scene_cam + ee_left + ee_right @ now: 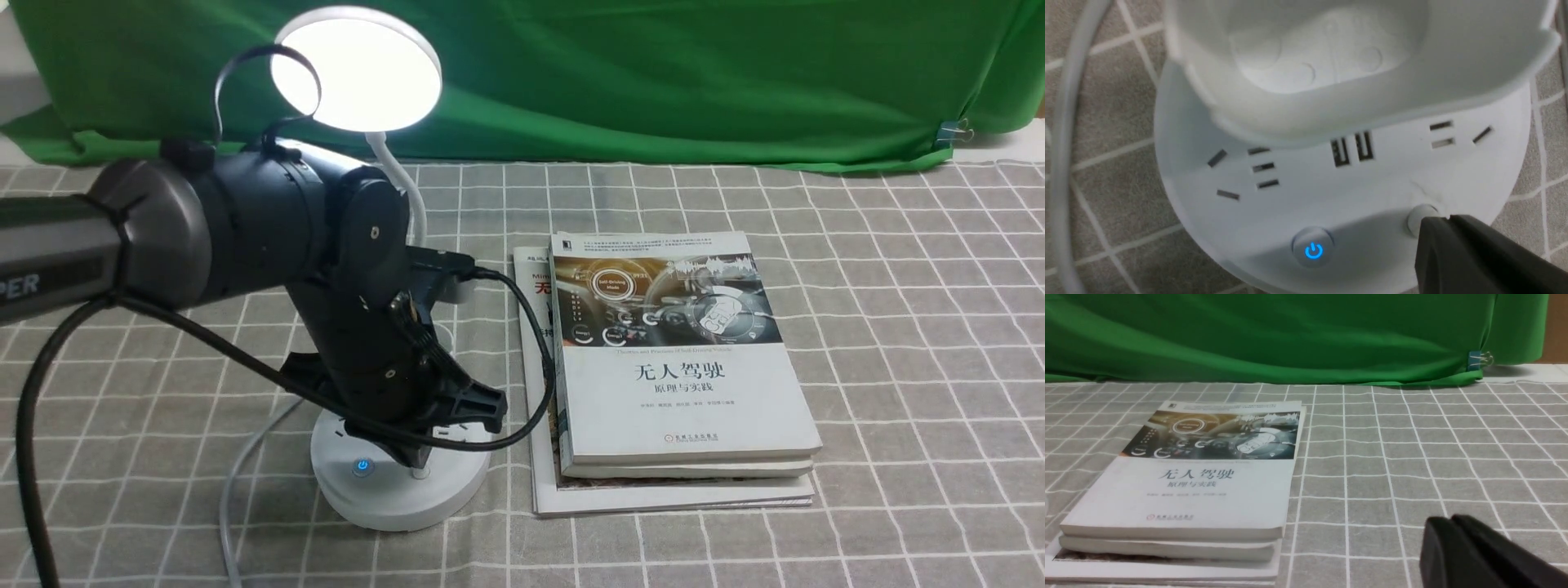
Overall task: Turn off the desk lamp on the grey coffee tablecloth by hand.
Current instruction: 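Press the power button on the round power strip under the lamp with the left gripper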
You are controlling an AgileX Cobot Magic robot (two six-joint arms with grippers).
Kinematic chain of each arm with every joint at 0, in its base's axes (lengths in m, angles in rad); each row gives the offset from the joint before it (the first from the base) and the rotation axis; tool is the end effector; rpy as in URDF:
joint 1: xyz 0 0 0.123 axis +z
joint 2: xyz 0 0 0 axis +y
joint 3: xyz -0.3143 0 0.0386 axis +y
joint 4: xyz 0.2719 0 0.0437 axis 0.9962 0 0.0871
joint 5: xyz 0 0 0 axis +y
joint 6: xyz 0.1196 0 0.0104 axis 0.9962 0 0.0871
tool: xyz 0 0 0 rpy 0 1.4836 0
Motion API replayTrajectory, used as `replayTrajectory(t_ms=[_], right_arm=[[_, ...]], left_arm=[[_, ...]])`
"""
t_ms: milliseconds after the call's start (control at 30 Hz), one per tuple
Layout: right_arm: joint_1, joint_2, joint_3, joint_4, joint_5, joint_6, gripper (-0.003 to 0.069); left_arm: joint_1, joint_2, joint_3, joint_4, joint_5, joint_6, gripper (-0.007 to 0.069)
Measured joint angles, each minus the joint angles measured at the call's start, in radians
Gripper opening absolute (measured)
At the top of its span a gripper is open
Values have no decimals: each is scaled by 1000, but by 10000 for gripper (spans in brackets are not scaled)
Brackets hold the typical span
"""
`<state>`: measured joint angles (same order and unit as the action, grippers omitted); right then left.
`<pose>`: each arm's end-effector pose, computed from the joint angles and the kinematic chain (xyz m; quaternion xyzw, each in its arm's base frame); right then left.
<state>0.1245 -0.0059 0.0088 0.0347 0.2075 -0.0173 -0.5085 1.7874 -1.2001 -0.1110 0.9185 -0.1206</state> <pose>0.0759 0.0104 0.1879 -0.0427 0.7480 0.0494 0.6604 0.3217 -0.1914 0.1892 0.1622 0.9827 -0.0677 0.0578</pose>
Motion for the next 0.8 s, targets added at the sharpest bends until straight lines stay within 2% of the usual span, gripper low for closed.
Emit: replayTrajectory(t_ms=[367, 800], right_arm=[[0, 0, 0, 0, 0, 0, 36], [0, 0, 0, 0, 0, 0, 36]], left_arm=[[0, 65, -19, -2, 8, 22, -10], [0, -25, -10, 6, -29, 17, -8]])
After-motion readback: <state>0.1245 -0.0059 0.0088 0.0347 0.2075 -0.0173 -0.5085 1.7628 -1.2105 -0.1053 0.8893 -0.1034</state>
